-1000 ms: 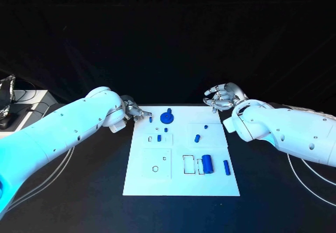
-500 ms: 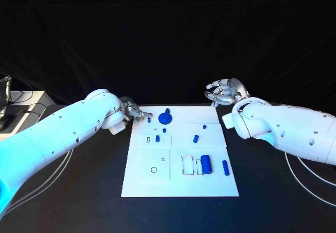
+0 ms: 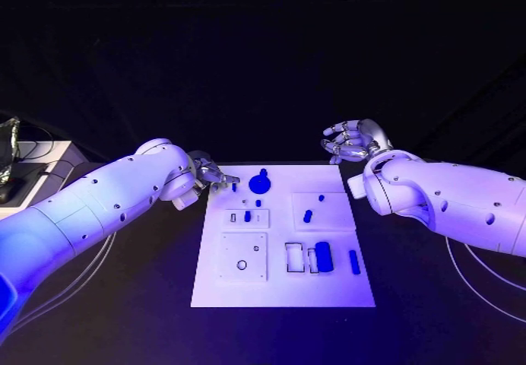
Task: Assemble the parts on the task board
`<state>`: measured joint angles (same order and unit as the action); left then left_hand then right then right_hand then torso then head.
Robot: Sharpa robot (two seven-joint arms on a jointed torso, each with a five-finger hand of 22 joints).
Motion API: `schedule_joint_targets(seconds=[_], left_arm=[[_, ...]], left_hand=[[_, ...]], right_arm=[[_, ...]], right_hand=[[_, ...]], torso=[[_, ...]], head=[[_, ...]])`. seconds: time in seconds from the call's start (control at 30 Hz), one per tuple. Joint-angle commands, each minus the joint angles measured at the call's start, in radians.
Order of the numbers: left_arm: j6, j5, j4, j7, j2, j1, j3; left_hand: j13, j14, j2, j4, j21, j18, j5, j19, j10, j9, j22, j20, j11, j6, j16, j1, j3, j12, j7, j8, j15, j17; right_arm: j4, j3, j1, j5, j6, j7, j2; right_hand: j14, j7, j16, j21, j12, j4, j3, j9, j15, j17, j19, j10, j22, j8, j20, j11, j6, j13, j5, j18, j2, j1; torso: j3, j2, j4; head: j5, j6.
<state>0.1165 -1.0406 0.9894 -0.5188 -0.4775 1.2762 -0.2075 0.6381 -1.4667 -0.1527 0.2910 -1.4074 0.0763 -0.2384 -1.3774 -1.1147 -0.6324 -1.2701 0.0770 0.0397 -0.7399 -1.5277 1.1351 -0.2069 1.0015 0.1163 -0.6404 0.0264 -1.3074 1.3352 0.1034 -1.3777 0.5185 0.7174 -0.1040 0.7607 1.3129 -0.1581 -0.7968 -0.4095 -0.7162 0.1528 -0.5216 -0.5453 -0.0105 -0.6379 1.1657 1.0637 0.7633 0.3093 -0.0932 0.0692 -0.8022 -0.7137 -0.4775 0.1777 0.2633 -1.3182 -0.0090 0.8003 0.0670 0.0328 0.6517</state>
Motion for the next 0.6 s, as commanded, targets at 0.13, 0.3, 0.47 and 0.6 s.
schedule_joint_targets(seconds=[0.13,0.3,0.47,0.6], left_arm=[[0.021,0.019,-0.007,0.009,0.012,0.001,0.004],[0.022,0.022,-0.011,0.010,0.019,0.001,0.008],[0.022,0.024,-0.017,0.010,0.023,0.001,0.011],[0.021,0.024,-0.021,0.010,0.025,0.001,0.013]], left_hand=[[0.000,-0.078,0.024,0.000,-0.004,-0.006,0.001,0.001,0.007,0.006,-0.002,0.005,0.001,-0.010,-0.005,0.025,-0.006,-0.001,0.002,0.002,-0.005,-0.192],[-0.001,-0.079,0.026,0.000,-0.005,-0.006,0.001,0.001,0.008,0.007,-0.003,0.005,0.001,-0.012,-0.005,0.030,-0.007,-0.001,0.002,0.001,-0.005,-0.193],[-0.001,-0.079,0.026,0.000,-0.005,-0.006,0.001,0.001,0.008,0.007,-0.003,0.005,0.001,-0.012,-0.005,0.030,-0.007,-0.001,0.002,0.001,-0.005,-0.193],[0.001,-0.079,0.026,0.001,-0.006,-0.007,0.001,0.000,0.007,0.007,-0.004,0.005,0.001,-0.013,-0.006,0.030,-0.007,0.001,0.002,0.001,-0.005,-0.194]], right_arm=[[0.003,-0.001,0.000,-0.007,0.001,-0.021,0.001],[0.004,-0.001,0.000,-0.007,0.001,-0.021,0.001],[0.004,-0.001,-0.001,-0.007,0.001,-0.020,0.001],[0.004,-0.001,-0.001,-0.007,0.001,-0.018,0.001]], right_hand=[[-0.002,-0.003,0.005,0.007,0.007,-0.006,0.000,-0.001,0.003,0.002,0.004,-0.002,-0.002,0.002,-0.003,0.000,0.007,0.002,-0.003,0.004,-0.004,0.007],[-0.002,-0.003,0.007,0.008,0.007,-0.006,0.000,-0.001,0.003,0.002,0.005,-0.002,-0.003,0.002,-0.003,0.000,0.008,0.003,-0.004,0.004,-0.005,0.007],[-0.001,-0.003,0.009,0.009,0.008,-0.008,0.000,-0.002,0.003,0.002,0.005,-0.002,-0.004,0.002,-0.003,0.000,0.008,0.004,-0.004,0.004,-0.005,0.007],[-0.001,-0.003,0.009,0.009,0.008,-0.008,0.000,-0.002,0.003,0.002,0.005,-0.002,-0.004,0.002,-0.003,0.000,0.008,0.004,-0.004,0.004,-0.005,0.007]], torso=[[-0.0013,0.001,-0.0007],[-0.0022,0.002,-0.0009],[-0.0016,0.001,0.0001],[-0.0017,0.002,0.0003]], head=[[-0.001,0.002],[0.001,0.004],[0.002,0.006],[0.005,0.007]])
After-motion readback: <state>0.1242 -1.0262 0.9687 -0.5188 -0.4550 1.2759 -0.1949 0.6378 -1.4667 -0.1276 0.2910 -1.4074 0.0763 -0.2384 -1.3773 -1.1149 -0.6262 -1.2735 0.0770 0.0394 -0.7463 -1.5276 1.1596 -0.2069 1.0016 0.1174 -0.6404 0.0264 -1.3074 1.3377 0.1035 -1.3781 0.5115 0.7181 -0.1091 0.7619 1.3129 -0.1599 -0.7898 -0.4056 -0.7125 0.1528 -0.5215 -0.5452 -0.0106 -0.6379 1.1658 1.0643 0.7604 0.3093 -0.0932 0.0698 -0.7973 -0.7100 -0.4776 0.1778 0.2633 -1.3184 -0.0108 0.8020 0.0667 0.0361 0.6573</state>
